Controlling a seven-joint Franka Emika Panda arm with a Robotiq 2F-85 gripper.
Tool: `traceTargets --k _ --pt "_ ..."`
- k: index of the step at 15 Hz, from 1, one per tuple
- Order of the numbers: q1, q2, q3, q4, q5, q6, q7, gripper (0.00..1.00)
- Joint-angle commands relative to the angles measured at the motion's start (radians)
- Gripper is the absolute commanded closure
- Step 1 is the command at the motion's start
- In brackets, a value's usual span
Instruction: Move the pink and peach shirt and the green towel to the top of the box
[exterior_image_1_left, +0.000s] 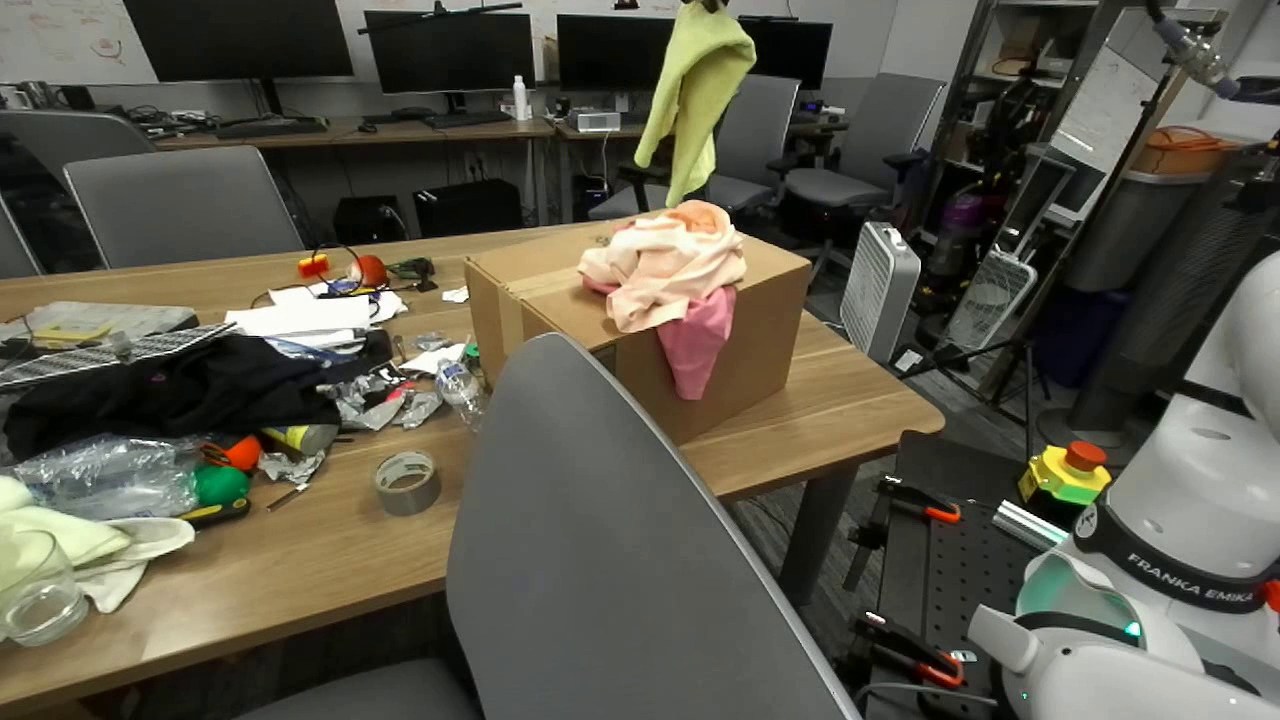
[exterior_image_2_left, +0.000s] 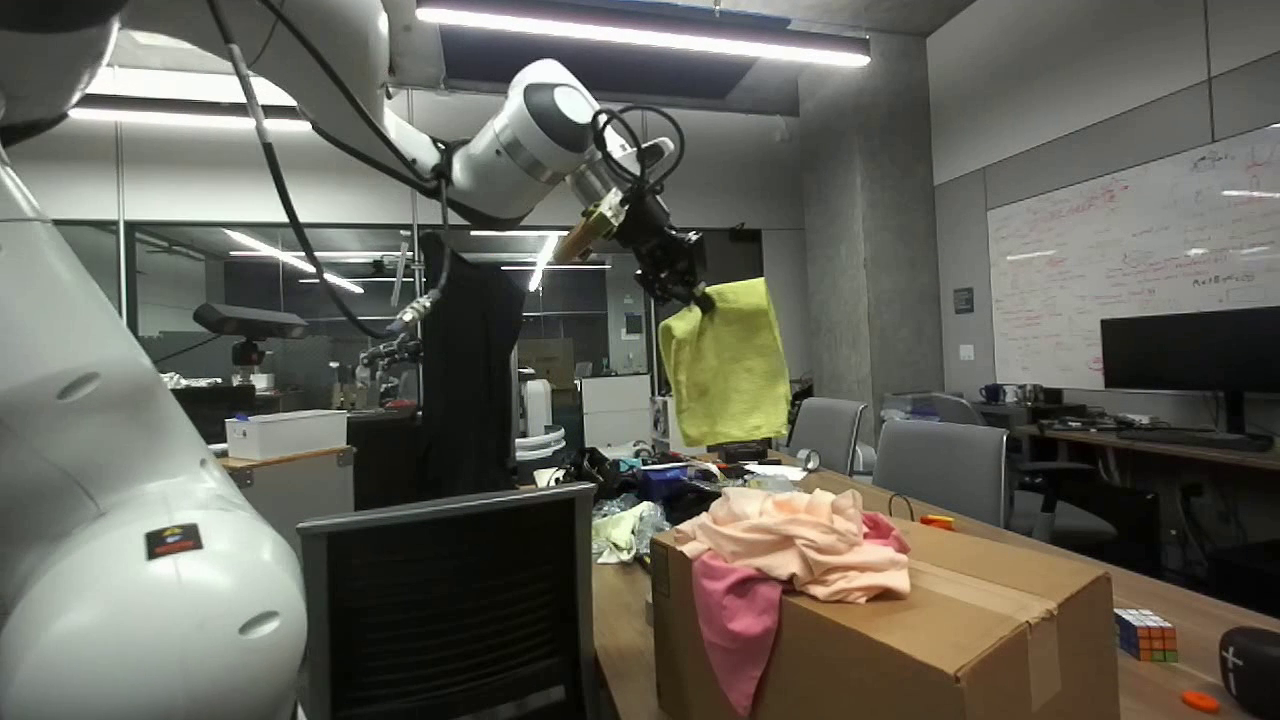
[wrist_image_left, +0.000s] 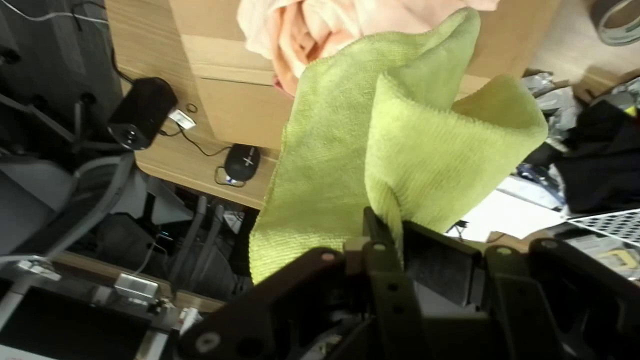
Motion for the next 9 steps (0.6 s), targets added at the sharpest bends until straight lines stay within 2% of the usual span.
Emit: traceTargets --k 1,5,9 --pt "-0.048 0.077 -0.043 0.113 -0.044 -0.073 0.040 0.96" --pt "-0.068 0.137 -0.078 0.182 -0.087 -0.150 0.057 0.96" --pt "-0.042 0.221 -0.090 0.296 -0.092 -0.251 0.063 0.96"
